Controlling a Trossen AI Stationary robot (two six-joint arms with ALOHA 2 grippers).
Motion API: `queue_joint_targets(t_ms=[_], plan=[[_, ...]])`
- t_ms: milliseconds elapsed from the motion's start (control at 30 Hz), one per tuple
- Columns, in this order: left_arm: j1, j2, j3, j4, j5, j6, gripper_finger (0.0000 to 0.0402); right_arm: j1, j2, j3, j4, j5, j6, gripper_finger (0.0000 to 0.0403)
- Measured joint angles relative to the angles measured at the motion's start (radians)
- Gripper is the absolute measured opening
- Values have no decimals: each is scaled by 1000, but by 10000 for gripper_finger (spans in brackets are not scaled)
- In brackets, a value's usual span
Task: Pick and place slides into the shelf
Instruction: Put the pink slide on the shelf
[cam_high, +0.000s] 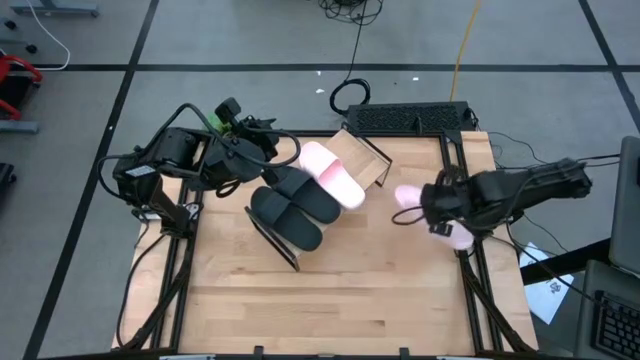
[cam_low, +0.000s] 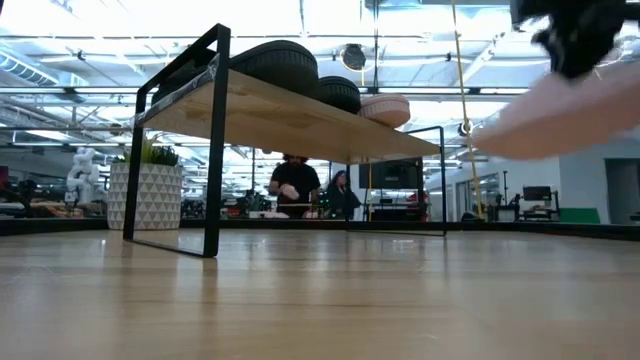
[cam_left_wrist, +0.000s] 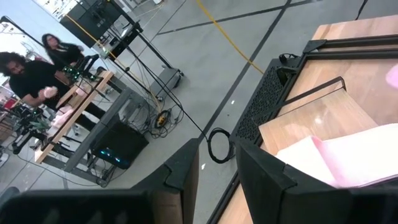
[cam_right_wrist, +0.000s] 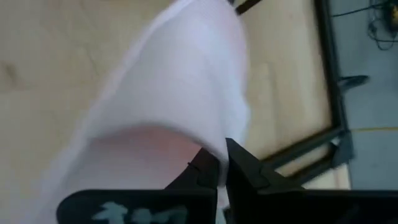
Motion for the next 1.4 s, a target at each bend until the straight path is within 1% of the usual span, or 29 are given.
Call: queue_joint_targets(t_ms=[67, 100, 167, 233, 333, 367, 433, 533, 633, 700, 767, 867, 967, 1067, 1267, 1400], plan=[[0, 0, 0, 0, 0, -10, 113, 13, 6, 89, -66, 20, 24, 1], [0, 0, 0, 0, 0, -12, 113, 19, 8, 131, -67, 45, 29, 1], [0, 0, 0, 0, -1, -18, 113, 25, 10, 207, -43, 131, 18, 1], [0, 0, 0, 2, -1, -18, 113, 25, 18, 263, -4, 213, -37, 1], [0, 0, 0, 2, -1, -18, 113, 15, 36, 311, 106, 335, -187, 1], [0, 0, 0, 3, -1, -18, 113, 5, 43, 317, 162, 362, -257, 1], [0, 0, 0, 3, -1, -14, 113, -24, 55, 317, 303, 384, -411, 1], [0, 0, 0, 3, -1, -10, 113, -81, 94, 317, 533, 387, -678, 1], [0, 0, 0, 3, -1, -3, 113, -145, 139, 317, 708, 387, -905, 0], [0, 0, 0, 1, -1, -3, 113, -196, 170, 317, 809, 380, -1013, 0], [0, 0, 0, -1, -1, 5, 113, -250, 197, 317, 879, 328, -1078, 0], [0, 0, 0, -1, -1, 30, 113, -336, 246, 317, 951, 231, -1084, 0], [0, 0, 0, -1, -1, 45, 113, -405, 296, 317, 960, 174, -1054, 0], [0, 0, 0, -1, 0, 47, 113, -448, 351, 317, 967, 115, -1041, 0], [0, 0, 0, -1, -1, 49, 113, -499, 437, 317, 971, 46, -1033, 0], [0, 0, 0, -1, -1, 45, 113, -529, 450, 317, 975, 45, -1046, 0]])
